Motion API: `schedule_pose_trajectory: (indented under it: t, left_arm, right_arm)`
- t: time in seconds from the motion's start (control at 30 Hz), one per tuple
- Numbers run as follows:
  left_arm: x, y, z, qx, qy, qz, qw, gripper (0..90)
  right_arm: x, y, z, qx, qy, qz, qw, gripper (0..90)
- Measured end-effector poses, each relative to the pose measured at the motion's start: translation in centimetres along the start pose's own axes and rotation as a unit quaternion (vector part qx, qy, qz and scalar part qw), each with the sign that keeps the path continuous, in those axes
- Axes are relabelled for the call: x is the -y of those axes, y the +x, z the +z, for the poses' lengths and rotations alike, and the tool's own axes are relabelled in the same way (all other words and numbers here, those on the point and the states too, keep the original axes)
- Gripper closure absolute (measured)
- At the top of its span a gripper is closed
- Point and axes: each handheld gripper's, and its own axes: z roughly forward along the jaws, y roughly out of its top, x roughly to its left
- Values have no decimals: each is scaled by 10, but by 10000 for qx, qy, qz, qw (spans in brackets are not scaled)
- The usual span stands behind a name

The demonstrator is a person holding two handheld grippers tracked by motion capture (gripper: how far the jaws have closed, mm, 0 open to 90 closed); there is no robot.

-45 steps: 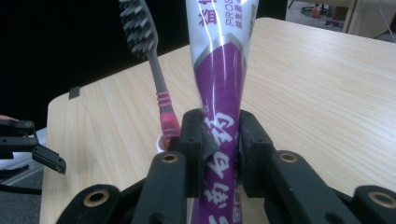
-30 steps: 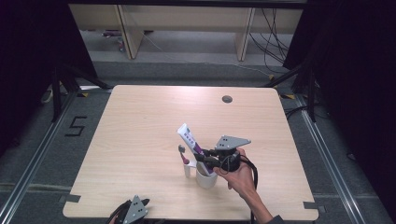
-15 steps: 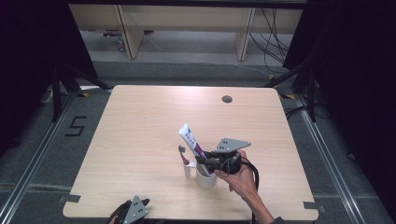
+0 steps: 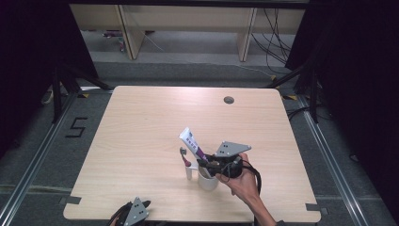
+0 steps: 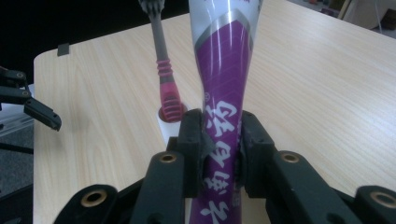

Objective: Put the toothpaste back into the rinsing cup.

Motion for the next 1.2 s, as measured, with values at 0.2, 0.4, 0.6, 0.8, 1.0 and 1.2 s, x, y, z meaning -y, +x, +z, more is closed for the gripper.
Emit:
schedule_pose_trajectory:
  t: [0.2,0.4,0.6,0.8,1.0,1.2]
  left_arm:
    - [0,1,0,8,53,33,10000,181]
    - [0,-1,0,16,-15,-50,10000,181]
    - [0,-1,1,15,-23,-58,10000,181]
    - [0,-1,1,14,-20,-64,10000,181]
    - [0,1,0,1,34,34,10000,181]
    - [0,0,0,1,38,25,10000,181]
  right_arm:
    - [-1,2,0,14,158,-143,9998,739]
    - [4,0,0,33,327,-159,9993,735]
    - [9,-1,-2,-71,383,43,9992,743]
    - [10,-2,-2,13,321,-16,9995,745]
    - [11,-3,-4,-62,332,189,9993,723]
    - [12,-5,-8,-84,259,238,9993,693]
